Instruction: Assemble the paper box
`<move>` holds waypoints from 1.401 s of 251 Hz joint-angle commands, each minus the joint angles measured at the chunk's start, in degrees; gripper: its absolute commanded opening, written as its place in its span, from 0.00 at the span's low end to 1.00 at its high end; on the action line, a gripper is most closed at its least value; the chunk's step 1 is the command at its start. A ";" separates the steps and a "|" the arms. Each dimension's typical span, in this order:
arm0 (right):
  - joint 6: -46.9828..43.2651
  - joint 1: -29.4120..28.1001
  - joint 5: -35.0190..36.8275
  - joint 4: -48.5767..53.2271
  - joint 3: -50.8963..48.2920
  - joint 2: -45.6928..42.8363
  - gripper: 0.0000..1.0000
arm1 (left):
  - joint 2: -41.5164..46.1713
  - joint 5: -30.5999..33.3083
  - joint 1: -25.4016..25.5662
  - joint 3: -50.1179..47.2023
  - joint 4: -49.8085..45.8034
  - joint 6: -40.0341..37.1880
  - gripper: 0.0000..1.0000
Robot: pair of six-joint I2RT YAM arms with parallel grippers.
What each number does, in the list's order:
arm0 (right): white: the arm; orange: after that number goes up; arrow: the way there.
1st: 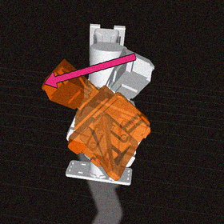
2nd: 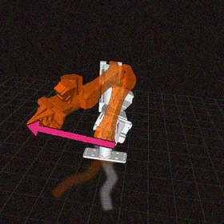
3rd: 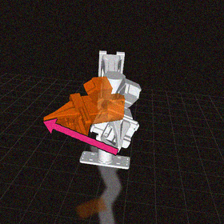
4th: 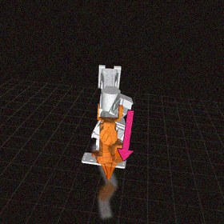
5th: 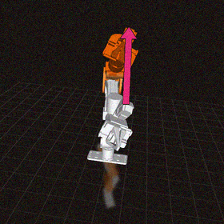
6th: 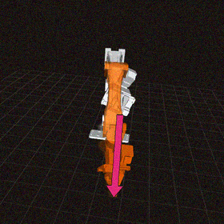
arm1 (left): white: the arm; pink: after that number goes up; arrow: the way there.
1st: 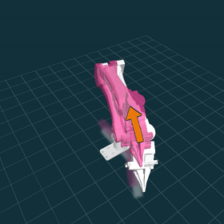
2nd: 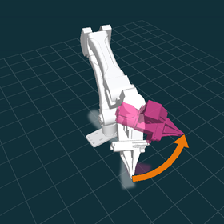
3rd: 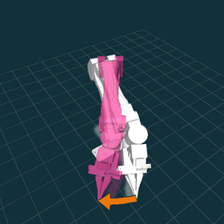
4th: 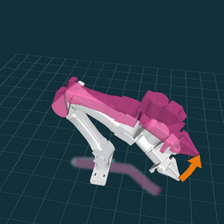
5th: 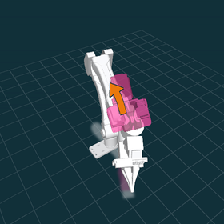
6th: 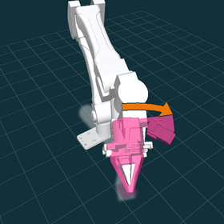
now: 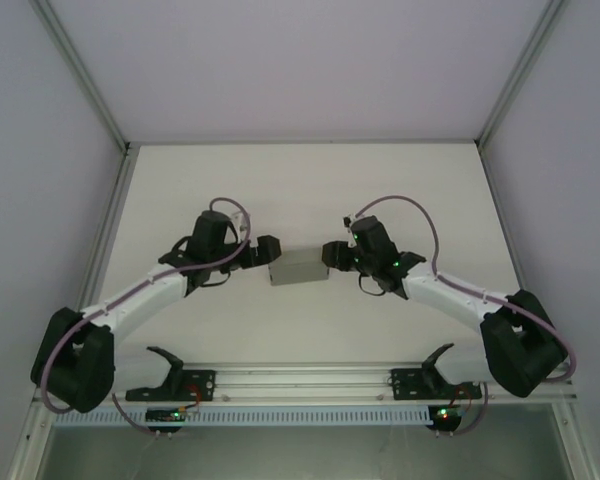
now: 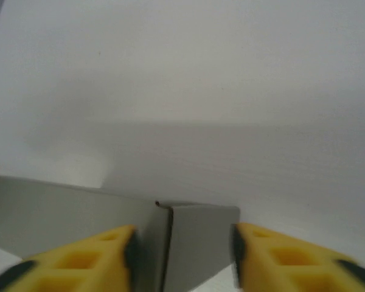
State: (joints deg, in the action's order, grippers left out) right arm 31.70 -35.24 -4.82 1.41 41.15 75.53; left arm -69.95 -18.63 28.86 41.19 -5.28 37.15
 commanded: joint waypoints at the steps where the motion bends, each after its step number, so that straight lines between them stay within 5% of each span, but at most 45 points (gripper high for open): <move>1: -6.26 1.44 -1.87 3.59 3.91 -1.69 0.63 | 3.37 9.40 -0.56 4.15 -6.13 -5.58 1.00; 23: -17.21 2.37 -8.20 4.08 7.33 -2.21 0.99 | 3.76 15.99 -1.45 5.54 -8.92 -6.24 1.00; 81: -71.14 -2.30 -20.93 19.68 15.13 0.29 0.99 | 3.08 19.48 -6.34 6.04 -12.09 -7.44 1.00; 125: -87.40 -5.92 -16.16 35.35 27.52 10.61 0.99 | 4.37 21.19 -8.02 4.99 -12.99 -8.41 1.00; 182: -89.75 -8.35 -4.67 41.22 37.25 24.05 0.99 | 7.19 23.11 -9.83 3.58 -14.09 -8.91 1.00; 218: -90.04 -9.44 -1.21 42.40 40.41 28.60 0.91 | 8.54 23.38 -10.66 2.62 -14.19 -8.90 0.99; 257: -88.99 -11.31 5.40 38.68 40.49 31.41 0.49 | 9.13 23.43 -11.20 2.20 -14.54 -8.87 1.00; 283: -88.01 -11.56 10.37 31.30 37.61 30.44 0.42 | 9.78 23.21 -11.35 1.89 -14.42 -8.85 1.00; 351: -86.58 -12.99 28.79 14.99 30.58 28.03 0.46 | 12.40 23.84 -11.46 0.48 -14.10 -8.32 1.00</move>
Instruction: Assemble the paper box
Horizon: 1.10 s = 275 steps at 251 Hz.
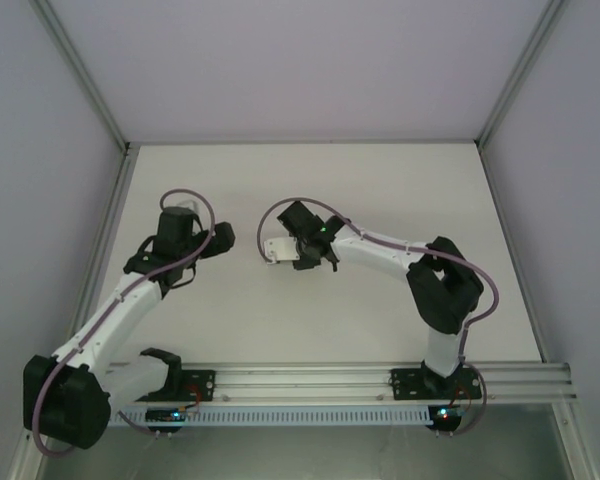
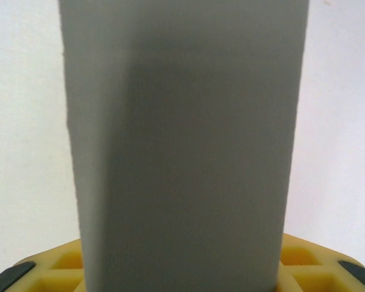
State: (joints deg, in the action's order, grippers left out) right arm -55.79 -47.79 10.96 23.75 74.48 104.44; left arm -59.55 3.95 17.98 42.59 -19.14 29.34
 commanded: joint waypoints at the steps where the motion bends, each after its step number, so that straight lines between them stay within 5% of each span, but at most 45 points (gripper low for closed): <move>1: 0.93 -0.45 13.11 -7.29 -2.71 -0.85 0.46 | 2.08 1.29 -0.57 -0.88 -0.27 -0.52 1.00; 47: 3.43 -2.01 14.07 -3.50 -5.32 -1.09 0.65 | 2.45 1.66 -0.72 -1.10 -0.78 -0.86 1.00; 106: 9.65 -5.97 6.12 3.32 -10.75 -10.53 0.98 | 2.90 1.62 -0.83 -1.34 -0.56 -1.20 1.00; 146: 15.95 -5.82 5.62 -2.61 -14.95 -18.75 0.99 | 2.56 3.34 -1.10 -1.05 0.24 -1.90 1.00; 182: 32.55 3.62 8.58 -11.02 -18.81 -24.65 0.99 | 2.62 9.71 -2.97 -3.58 6.83 -6.16 1.00; 218: 47.49 18.32 11.53 -18.58 -25.52 -30.43 0.99 | 1.35 13.80 -10.83 -8.65 17.14 -10.30 1.00; 275: 50.76 33.79 8.07 -43.53 -45.20 -36.51 0.99 | -0.18 18.69 -15.93 -19.34 41.05 -18.10 1.00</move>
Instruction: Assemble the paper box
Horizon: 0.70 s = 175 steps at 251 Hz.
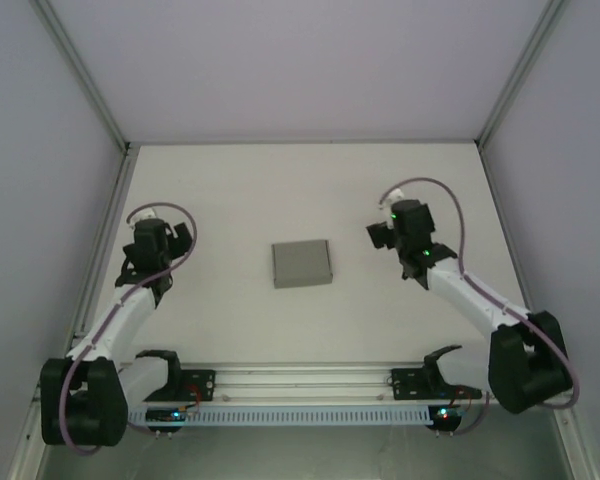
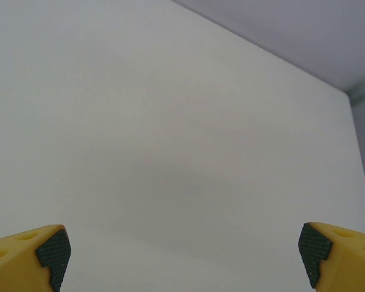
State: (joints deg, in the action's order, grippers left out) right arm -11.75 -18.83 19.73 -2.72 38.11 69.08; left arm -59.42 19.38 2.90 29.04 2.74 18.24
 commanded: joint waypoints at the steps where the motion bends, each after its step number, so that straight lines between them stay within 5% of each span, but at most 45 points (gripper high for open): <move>1: 6.82 5.06 -0.68 -17.50 -9.10 -1.14 0.99 | -0.33 3.28 -0.86 -6.03 19.68 -7.17 1.00; 34: 11.49 12.10 -6.35 -34.81 -18.33 1.29 0.99 | -3.52 1.98 -0.92 -12.47 34.54 -12.34 1.00; 72: 14.69 18.40 -11.53 -42.66 -19.30 8.74 0.99 | -12.10 0.93 -1.30 -13.78 42.83 -13.89 0.99; 106: 14.87 19.55 -15.29 -48.46 -19.47 15.96 0.99 | -16.78 -2.44 -1.88 -13.49 49.48 -15.46 0.99; 123: 13.14 18.98 -14.53 -59.72 -21.14 21.63 0.99 | -21.42 -5.79 -3.28 -14.06 55.21 -13.88 0.99; 134: 12.37 18.01 -15.94 -54.40 -21.03 19.08 0.99 | -25.87 -7.32 -3.54 -14.63 62.36 -14.89 1.00; 146: 12.29 18.36 -17.29 -50.92 -19.74 18.31 0.99 | -26.47 -11.71 -3.56 -13.33 57.27 -15.71 1.00; 158: 12.65 18.37 -16.90 -51.55 -18.33 20.23 0.99 | -30.70 -10.13 -3.66 -11.90 61.80 -16.12 0.99; 175: 13.35 18.49 -15.24 -44.39 -16.24 18.71 0.99 | -27.88 -12.01 -3.82 -8.53 49.68 -15.46 0.99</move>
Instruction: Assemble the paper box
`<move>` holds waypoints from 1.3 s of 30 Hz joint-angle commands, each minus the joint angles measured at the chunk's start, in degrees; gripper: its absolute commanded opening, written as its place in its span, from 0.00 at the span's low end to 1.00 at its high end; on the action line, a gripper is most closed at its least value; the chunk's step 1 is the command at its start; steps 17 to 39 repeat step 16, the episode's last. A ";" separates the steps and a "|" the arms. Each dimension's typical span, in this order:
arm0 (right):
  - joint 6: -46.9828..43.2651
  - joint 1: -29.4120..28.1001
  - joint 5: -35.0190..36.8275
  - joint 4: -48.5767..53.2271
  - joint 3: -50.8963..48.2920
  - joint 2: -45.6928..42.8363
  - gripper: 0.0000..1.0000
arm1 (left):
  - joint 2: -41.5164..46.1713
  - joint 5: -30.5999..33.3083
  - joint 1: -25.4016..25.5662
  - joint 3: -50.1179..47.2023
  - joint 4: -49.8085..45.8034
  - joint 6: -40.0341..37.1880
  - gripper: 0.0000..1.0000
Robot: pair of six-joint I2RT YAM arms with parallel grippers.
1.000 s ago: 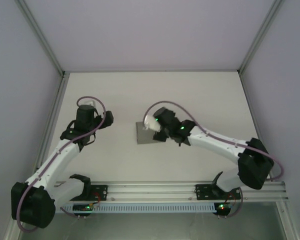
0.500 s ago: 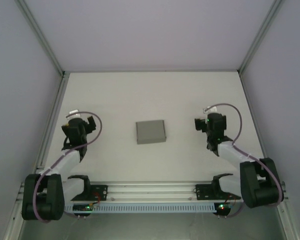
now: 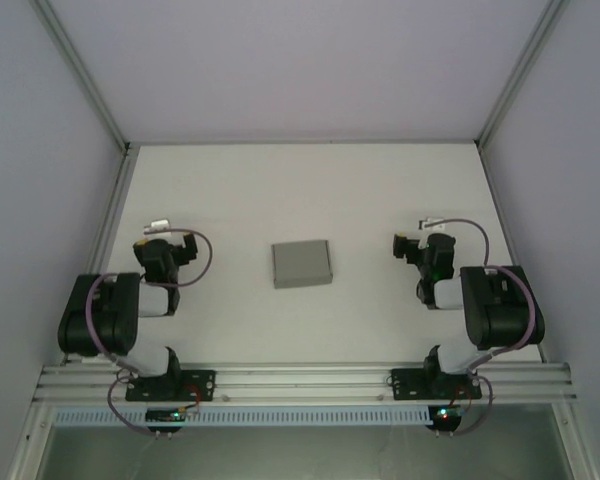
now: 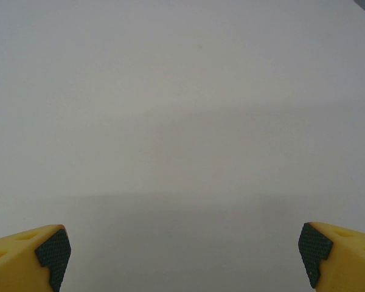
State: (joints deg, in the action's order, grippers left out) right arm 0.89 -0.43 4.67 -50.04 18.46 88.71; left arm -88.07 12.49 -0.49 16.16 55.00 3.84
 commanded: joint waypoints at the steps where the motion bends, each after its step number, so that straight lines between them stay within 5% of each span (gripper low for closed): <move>1: 0.75 0.08 -0.18 2.84 3.42 -0.95 0.99 | 0.61 -5.29 -0.50 4.20 -2.07 -1.13 1.00; 2: 0.74 0.16 -0.53 0.87 2.96 -0.30 0.99 | -1.02 -5.20 -0.55 2.93 3.50 -1.65 0.99; 39: -0.31 0.43 -4.40 0.37 3.08 0.06 0.99 | -0.08 -5.05 -0.56 3.54 0.79 -1.37 0.99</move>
